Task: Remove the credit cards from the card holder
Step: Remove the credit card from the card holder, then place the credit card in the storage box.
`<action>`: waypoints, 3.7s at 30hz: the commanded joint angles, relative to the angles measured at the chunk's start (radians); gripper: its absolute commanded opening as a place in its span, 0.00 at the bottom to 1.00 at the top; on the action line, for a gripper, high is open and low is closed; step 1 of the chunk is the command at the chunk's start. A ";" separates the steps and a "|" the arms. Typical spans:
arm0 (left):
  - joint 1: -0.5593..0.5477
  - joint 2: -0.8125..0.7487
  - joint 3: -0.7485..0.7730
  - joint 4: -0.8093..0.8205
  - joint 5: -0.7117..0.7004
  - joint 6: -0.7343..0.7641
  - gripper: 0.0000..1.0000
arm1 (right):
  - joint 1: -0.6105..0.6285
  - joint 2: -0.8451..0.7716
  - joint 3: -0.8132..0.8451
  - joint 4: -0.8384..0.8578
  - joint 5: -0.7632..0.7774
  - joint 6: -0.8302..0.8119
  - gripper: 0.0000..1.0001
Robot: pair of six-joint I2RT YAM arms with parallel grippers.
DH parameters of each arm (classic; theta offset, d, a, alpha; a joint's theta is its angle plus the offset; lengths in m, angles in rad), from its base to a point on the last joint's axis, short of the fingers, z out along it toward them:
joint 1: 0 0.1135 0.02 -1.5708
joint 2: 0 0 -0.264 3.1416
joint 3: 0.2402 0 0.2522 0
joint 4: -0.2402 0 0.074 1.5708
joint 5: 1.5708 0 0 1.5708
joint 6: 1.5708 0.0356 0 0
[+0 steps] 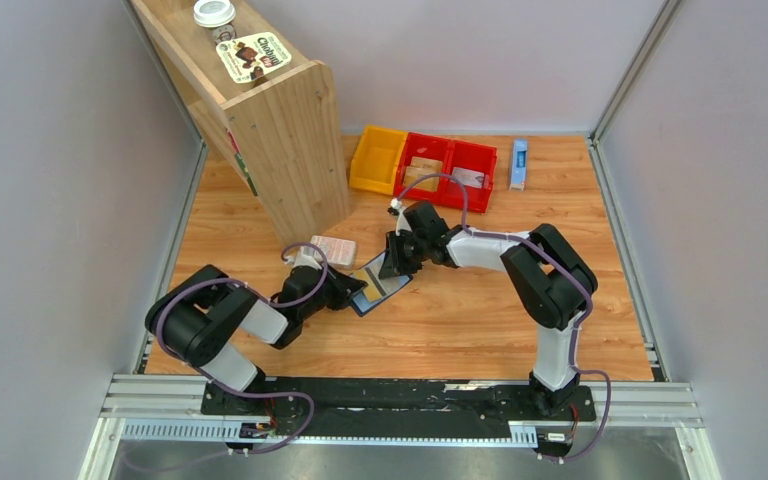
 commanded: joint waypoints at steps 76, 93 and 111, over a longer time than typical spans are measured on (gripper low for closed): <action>-0.566 -0.453 0.613 -0.982 -0.820 1.410 0.54 | -0.127 -0.470 0.103 -0.214 0.093 0.400 0.00; -0.081 -0.792 0.388 -1.352 -0.311 0.646 0.80 | -0.254 -0.071 0.358 -0.001 0.547 0.067 0.01; -0.005 -0.864 0.363 -1.478 -0.291 0.585 0.82 | -0.252 0.376 0.837 -0.119 0.562 0.040 0.30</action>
